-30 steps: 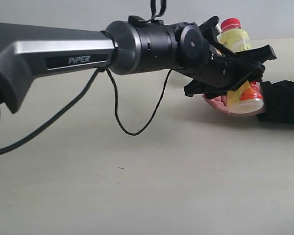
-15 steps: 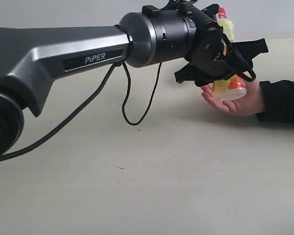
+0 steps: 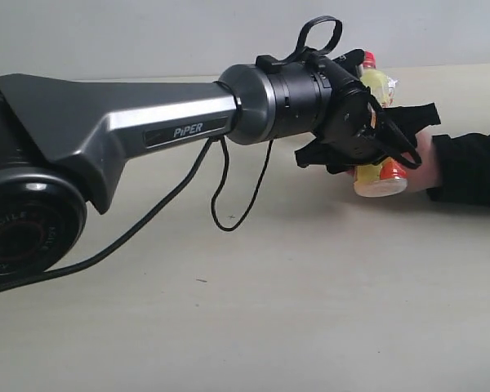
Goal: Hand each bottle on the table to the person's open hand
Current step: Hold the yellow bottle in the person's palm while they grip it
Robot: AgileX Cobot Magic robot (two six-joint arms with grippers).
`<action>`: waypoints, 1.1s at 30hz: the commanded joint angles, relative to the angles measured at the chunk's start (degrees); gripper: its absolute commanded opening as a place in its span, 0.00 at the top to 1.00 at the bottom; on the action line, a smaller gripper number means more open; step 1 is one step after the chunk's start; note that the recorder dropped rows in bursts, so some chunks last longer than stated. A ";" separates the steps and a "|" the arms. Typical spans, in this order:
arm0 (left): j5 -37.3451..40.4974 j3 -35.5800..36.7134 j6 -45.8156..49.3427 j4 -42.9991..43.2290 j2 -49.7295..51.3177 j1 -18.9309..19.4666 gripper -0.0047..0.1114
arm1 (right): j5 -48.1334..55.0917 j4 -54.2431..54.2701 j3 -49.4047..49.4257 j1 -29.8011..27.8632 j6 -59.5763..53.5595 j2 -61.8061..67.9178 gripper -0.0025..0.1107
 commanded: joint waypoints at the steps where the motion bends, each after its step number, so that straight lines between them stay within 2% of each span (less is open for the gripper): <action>1: -0.18 -0.41 7.64 -4.48 -0.25 -0.12 0.96 | -0.05 0.13 0.32 -0.30 -0.17 -0.33 0.98; 7: 2.21 -0.41 17.93 -11.20 -0.25 0.48 0.96 | -0.05 0.13 0.32 -0.30 -0.17 -0.33 0.98; 12: 4.16 -0.41 20.81 -18.08 -0.25 2.64 0.96 | -0.08 0.13 0.32 -0.30 -0.17 -0.33 0.98; 20: 4.38 -0.41 34.63 -30.82 -0.25 4.62 0.96 | -0.08 0.13 0.32 -0.30 -0.17 -0.33 0.98; 33: 7.10 -6.93 35.50 -34.77 4.27 4.74 0.96 | -0.08 0.13 0.32 -0.30 -0.17 -0.33 0.98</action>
